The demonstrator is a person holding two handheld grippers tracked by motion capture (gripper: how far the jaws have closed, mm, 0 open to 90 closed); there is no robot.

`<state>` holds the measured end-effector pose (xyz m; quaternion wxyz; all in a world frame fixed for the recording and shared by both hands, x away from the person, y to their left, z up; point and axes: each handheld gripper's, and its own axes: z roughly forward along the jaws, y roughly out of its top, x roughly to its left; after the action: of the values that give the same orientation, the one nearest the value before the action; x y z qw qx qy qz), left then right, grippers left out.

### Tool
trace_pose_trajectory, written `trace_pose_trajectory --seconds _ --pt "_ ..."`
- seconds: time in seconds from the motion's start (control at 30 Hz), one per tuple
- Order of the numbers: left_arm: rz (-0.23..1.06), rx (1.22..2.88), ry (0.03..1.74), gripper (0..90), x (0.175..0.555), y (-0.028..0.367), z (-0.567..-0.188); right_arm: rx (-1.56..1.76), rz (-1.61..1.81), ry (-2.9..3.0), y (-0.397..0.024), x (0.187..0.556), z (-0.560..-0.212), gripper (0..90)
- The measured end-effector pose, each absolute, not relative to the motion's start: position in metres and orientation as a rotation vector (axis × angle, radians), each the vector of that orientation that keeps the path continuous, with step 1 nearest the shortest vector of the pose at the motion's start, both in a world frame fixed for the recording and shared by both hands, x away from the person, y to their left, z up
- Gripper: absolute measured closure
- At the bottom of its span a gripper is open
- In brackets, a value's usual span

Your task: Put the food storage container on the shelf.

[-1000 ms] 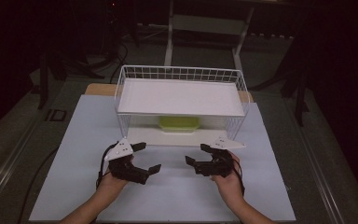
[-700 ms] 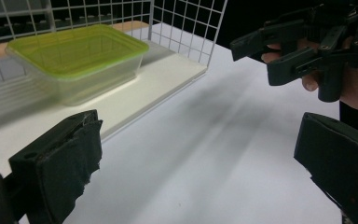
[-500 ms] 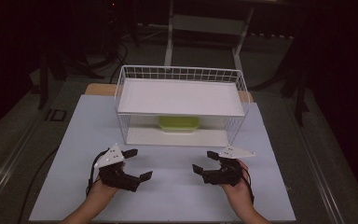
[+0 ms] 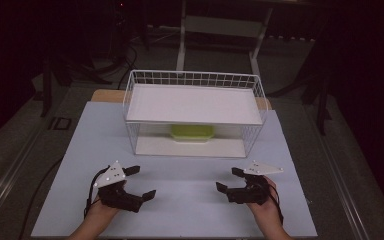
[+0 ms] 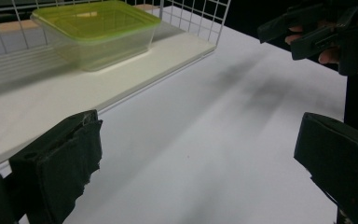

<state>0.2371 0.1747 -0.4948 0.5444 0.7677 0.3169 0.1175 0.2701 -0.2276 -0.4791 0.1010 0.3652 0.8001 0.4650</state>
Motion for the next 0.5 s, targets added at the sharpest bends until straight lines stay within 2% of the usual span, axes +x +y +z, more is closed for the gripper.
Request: trace_pose_trajectory --seconds 0.5 --pt "0.239 1.834 0.767 1.3 0.24 0.172 -0.51 1.082 1.35 2.371 -0.237 0.27 -0.495 16.2"
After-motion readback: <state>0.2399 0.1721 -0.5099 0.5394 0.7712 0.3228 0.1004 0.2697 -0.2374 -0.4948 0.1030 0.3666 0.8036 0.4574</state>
